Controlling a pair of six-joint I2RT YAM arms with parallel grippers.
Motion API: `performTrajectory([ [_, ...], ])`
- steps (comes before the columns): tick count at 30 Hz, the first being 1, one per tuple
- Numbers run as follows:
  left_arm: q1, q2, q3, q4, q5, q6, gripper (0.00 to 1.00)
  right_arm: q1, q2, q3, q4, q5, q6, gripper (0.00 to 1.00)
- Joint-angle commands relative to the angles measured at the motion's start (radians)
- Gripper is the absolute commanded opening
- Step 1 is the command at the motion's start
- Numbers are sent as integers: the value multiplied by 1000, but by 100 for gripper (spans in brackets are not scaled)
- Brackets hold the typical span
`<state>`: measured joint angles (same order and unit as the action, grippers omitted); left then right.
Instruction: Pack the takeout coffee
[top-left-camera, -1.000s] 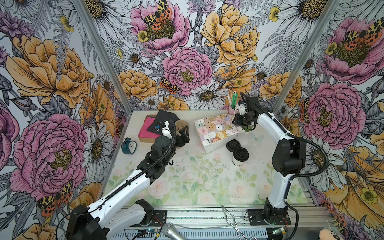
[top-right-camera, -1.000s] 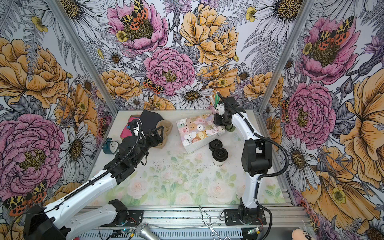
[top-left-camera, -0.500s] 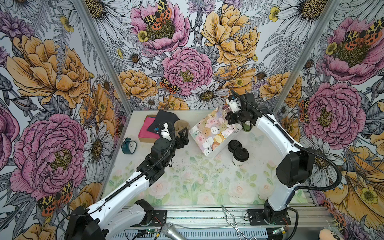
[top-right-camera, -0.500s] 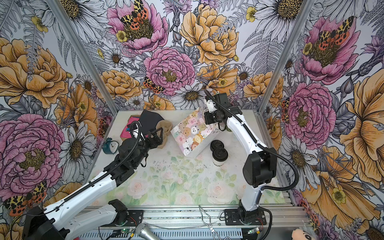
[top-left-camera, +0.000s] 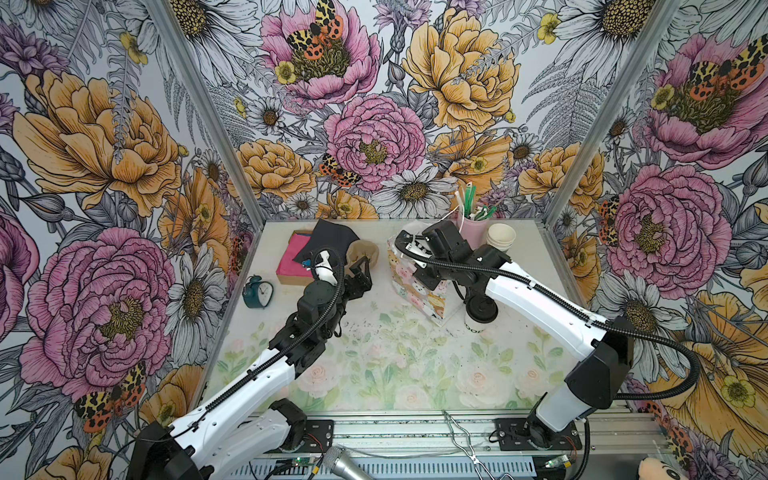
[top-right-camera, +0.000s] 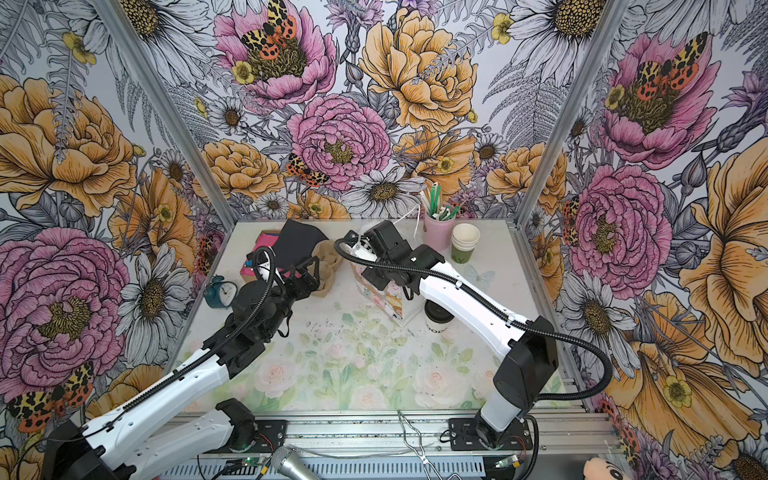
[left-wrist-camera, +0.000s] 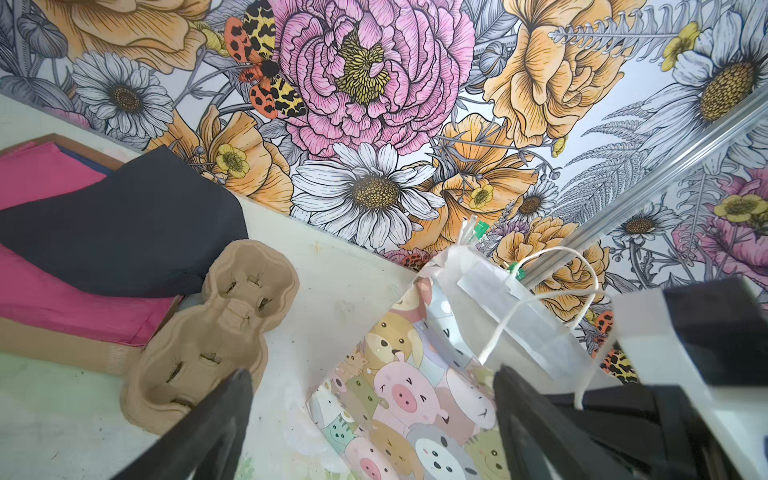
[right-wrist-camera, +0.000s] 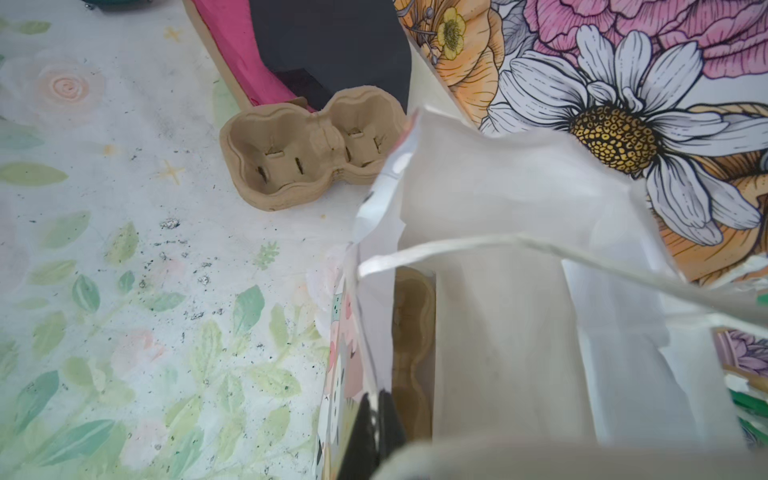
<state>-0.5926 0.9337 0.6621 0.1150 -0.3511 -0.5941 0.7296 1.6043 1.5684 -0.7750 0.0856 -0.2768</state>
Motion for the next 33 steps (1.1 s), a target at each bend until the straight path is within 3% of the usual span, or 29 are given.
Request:
performTrajectory([
  [1,26,-17,33,-26,-5,49,92,30,-75,-54,-22,-27,-77,0],
  [6,75,-19,97,-78,55,115,93,57,-129,-99,-20,-110,-110,3],
  [11,141,-10,176,-146,201,157,93,125,-163,-117,-18,-184,-124,9],
  [18,197,-7,250,-254,315,215,92,178,-151,-126,14,-253,-155,17],
  [21,233,7,284,-323,394,225,90,198,-147,-124,16,-276,-139,32],
  [26,285,73,375,-460,539,272,86,199,-212,-127,75,-290,-63,73],
  [30,299,164,457,-512,650,302,80,198,-298,-159,151,-241,-33,89],
  [33,299,242,522,-541,733,320,76,188,-347,-173,158,-202,-18,94],
])
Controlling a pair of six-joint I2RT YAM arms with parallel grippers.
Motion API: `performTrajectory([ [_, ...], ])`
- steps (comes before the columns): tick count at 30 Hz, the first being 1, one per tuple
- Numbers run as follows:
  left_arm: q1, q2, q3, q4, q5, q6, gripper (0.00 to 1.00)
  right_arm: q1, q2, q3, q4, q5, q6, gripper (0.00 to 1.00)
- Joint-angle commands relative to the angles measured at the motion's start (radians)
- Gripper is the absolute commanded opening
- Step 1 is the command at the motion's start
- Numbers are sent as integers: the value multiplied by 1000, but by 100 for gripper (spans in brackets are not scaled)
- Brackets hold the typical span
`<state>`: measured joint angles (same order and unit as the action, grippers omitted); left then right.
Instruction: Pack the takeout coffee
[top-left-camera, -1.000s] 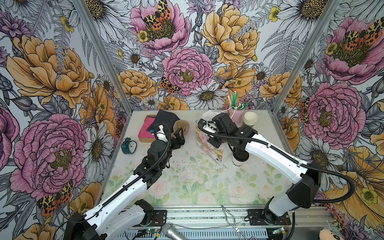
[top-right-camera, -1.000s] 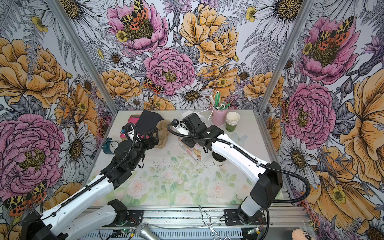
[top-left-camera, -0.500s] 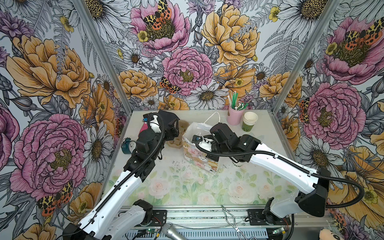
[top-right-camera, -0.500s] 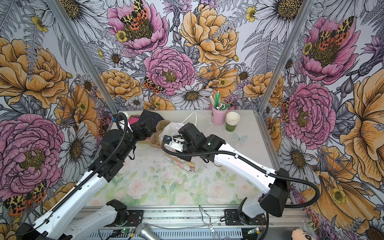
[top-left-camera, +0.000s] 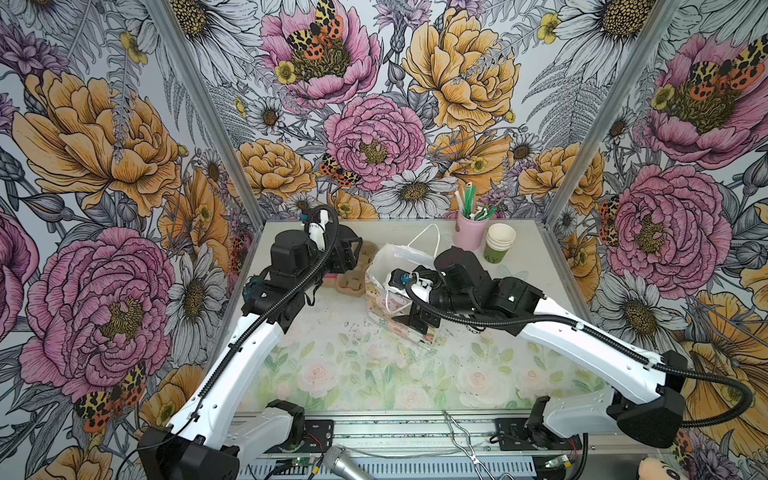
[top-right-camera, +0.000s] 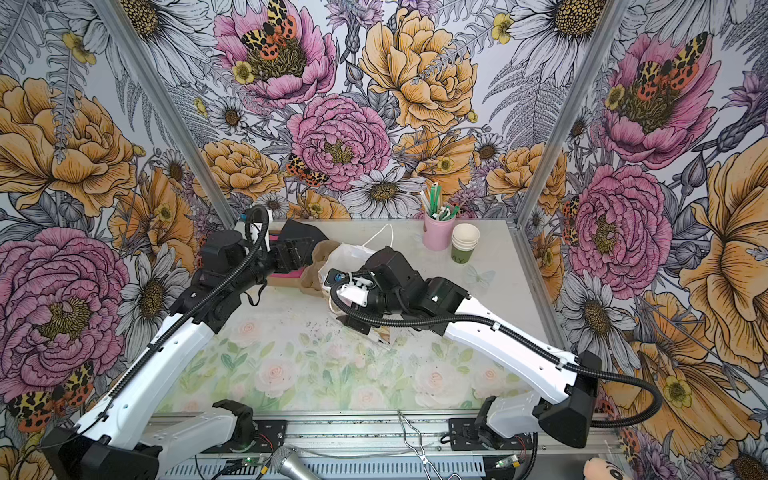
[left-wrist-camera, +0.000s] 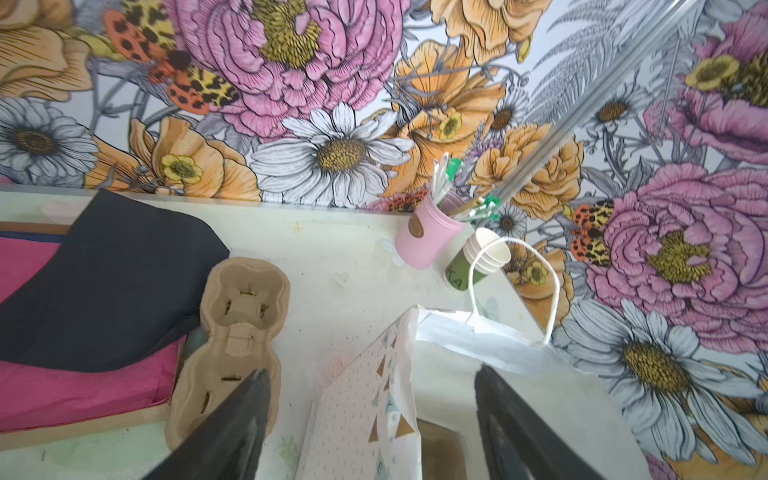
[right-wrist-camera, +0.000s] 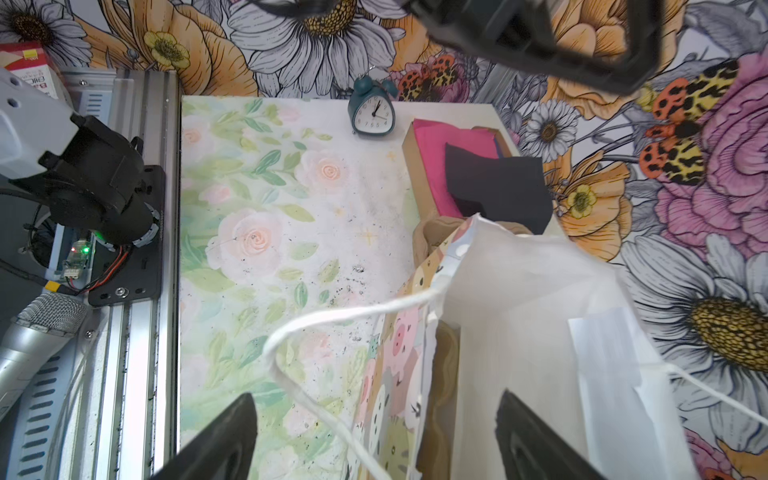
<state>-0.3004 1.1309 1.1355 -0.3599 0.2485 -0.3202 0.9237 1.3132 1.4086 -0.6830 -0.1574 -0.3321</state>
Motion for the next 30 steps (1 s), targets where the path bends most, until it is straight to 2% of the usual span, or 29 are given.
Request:
performTrajectory([
  [1,6,70,72,-75,156,51,74,-9,-74,-22,68,58,43,96],
  [6,-19,175,191,-194,185,127,68,-59,-173,-77,84,120,126,98],
  [10,-54,270,290,-304,145,185,61,-169,-221,-99,99,179,264,98],
  [14,-86,355,376,-379,115,206,52,-234,-224,-124,97,221,321,98],
  [20,-128,452,484,-513,-11,234,44,-281,-216,-152,97,225,351,98],
  [26,-159,479,526,-554,-145,246,36,-297,-206,-170,97,217,351,98],
  [28,-162,486,531,-558,-152,251,26,-299,-204,-175,97,215,351,98],
  [30,-165,494,535,-559,-157,256,10,-302,-203,-180,97,219,351,98],
])
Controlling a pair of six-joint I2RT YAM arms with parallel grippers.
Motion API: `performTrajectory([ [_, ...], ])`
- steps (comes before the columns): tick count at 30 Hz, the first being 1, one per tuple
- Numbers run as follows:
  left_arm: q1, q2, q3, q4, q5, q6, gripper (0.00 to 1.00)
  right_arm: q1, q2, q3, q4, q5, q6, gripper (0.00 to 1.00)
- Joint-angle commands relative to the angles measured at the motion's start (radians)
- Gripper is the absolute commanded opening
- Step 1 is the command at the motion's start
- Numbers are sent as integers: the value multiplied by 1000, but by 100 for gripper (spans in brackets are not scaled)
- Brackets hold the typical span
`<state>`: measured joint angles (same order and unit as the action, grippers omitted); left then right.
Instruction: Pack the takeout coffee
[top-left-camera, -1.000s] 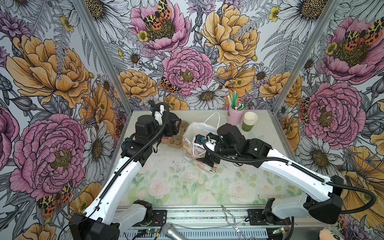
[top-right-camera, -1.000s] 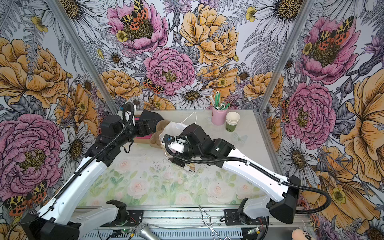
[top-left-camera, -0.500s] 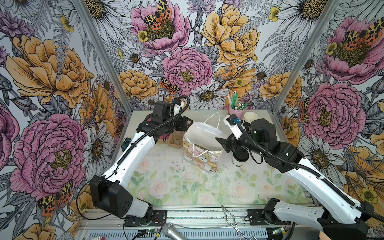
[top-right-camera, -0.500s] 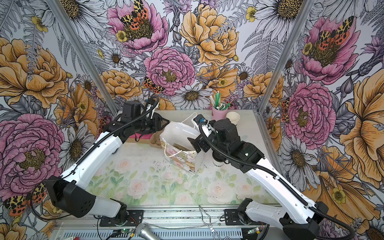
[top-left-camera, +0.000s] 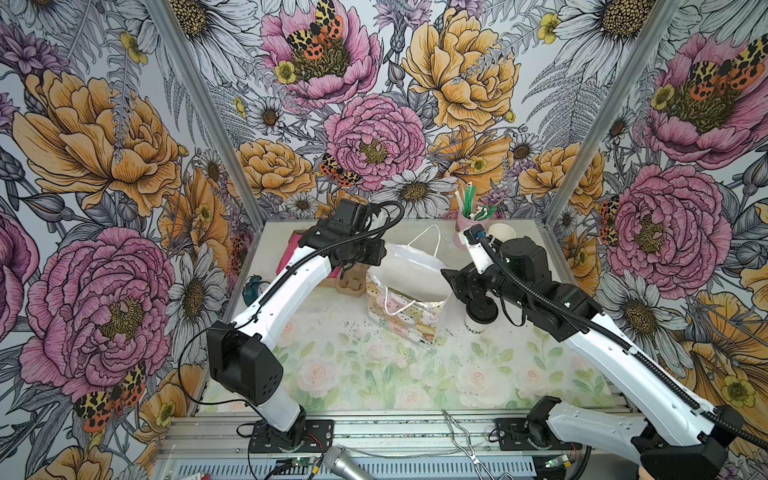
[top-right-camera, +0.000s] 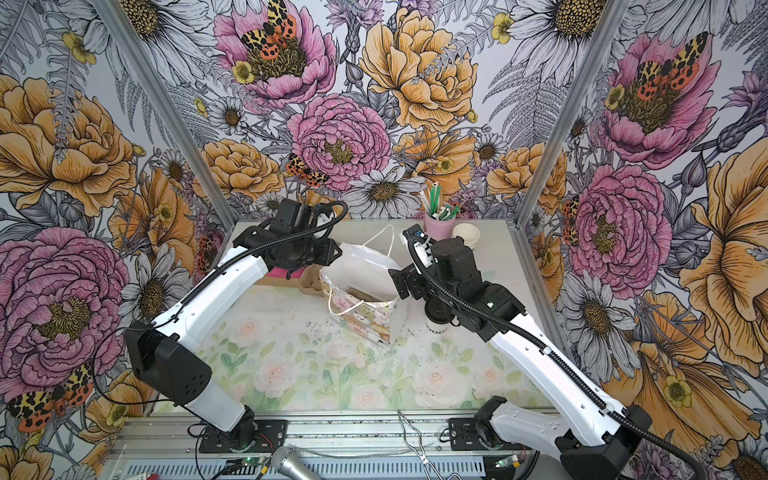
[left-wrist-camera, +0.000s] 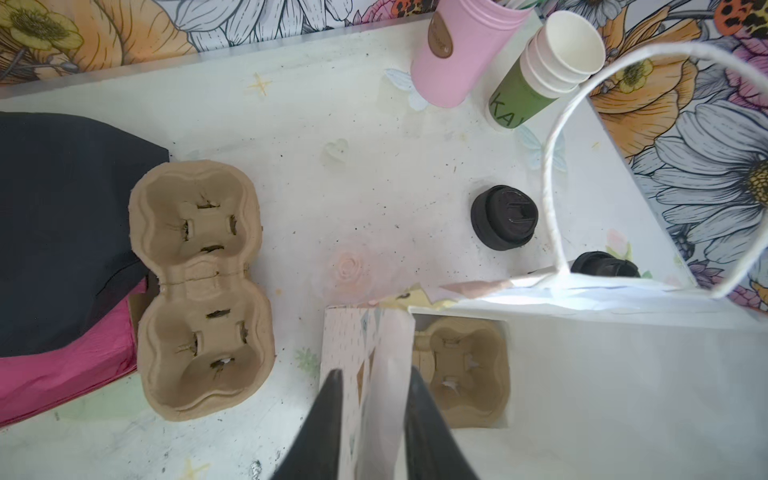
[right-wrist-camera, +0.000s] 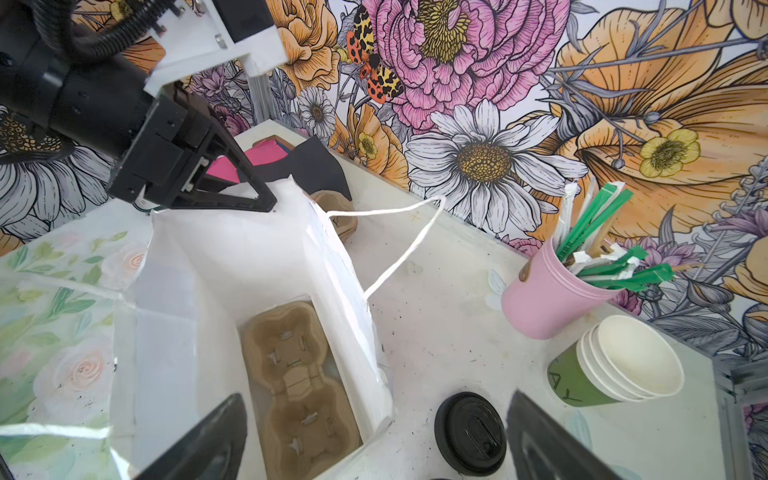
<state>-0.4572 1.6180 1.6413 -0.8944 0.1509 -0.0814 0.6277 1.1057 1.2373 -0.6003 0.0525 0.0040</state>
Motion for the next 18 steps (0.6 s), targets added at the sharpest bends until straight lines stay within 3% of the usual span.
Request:
performTrajectory([
  [1,-9,9,33,-23,-66,19,2,-7,5,-11,14,9,14,98],
  [9,-35,-83,45,31,-198,40,0,-17,11,-31,16,11,52,98],
  [18,-46,-372,-298,469,-159,70,0,-16,32,-44,17,-35,98,97],
])
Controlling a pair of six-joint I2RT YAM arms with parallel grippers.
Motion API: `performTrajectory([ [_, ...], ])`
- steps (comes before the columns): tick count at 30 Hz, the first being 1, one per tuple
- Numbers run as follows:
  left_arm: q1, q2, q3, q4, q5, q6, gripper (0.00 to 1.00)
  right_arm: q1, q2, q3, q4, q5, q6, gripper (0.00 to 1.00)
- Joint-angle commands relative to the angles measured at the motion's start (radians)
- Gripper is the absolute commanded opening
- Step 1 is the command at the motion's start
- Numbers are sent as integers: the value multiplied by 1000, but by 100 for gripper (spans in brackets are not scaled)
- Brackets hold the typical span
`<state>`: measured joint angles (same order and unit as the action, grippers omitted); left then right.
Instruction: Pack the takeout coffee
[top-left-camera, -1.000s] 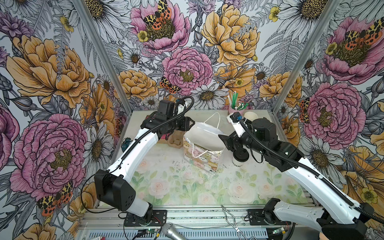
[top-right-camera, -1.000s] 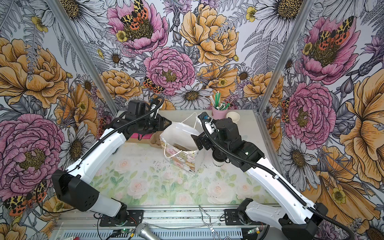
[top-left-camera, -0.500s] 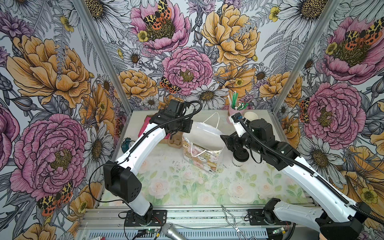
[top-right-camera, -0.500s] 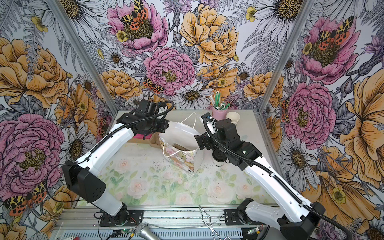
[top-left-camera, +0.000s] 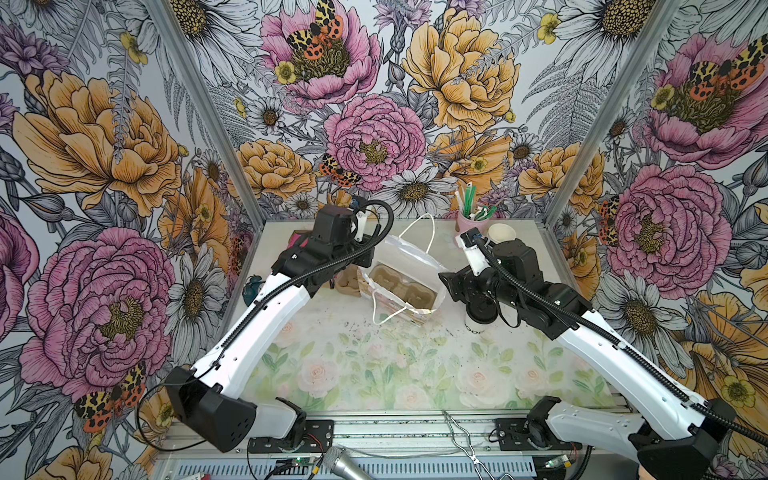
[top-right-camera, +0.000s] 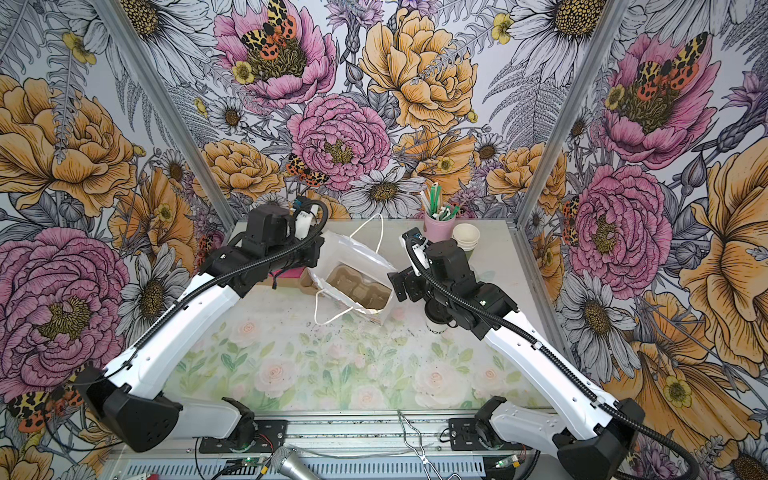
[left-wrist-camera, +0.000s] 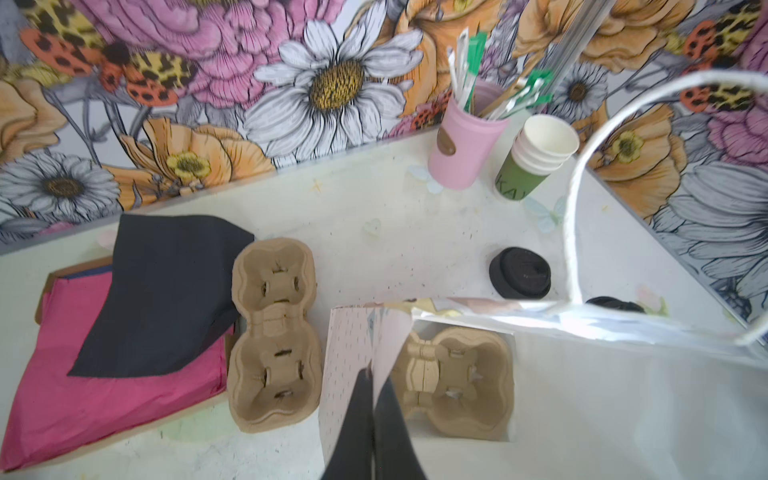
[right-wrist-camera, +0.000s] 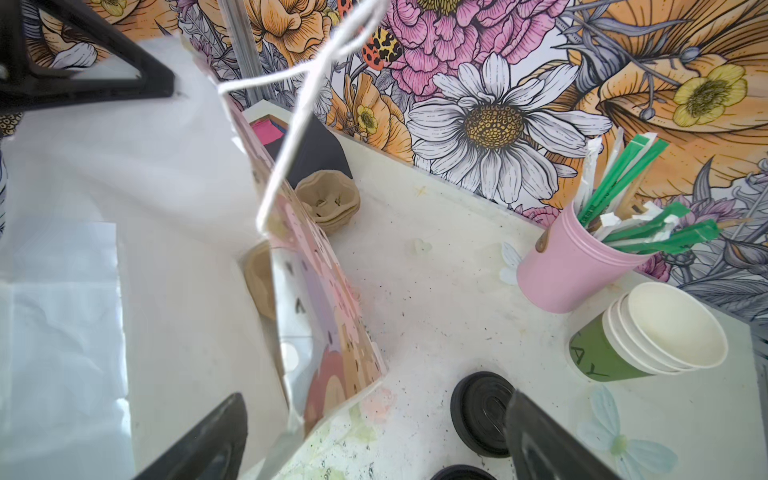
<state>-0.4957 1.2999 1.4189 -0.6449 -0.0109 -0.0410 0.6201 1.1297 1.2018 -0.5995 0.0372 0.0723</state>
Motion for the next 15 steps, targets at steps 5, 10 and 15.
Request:
performTrajectory([
  [5,-31,-162,-231,374,10,99,0,-6,19,-19,21,-58,50,97],
  [10,-56,-251,-415,572,7,115,0,5,13,-51,26,-50,56,96],
  [15,-80,-300,-529,690,31,108,0,27,-17,-84,43,-69,46,95],
])
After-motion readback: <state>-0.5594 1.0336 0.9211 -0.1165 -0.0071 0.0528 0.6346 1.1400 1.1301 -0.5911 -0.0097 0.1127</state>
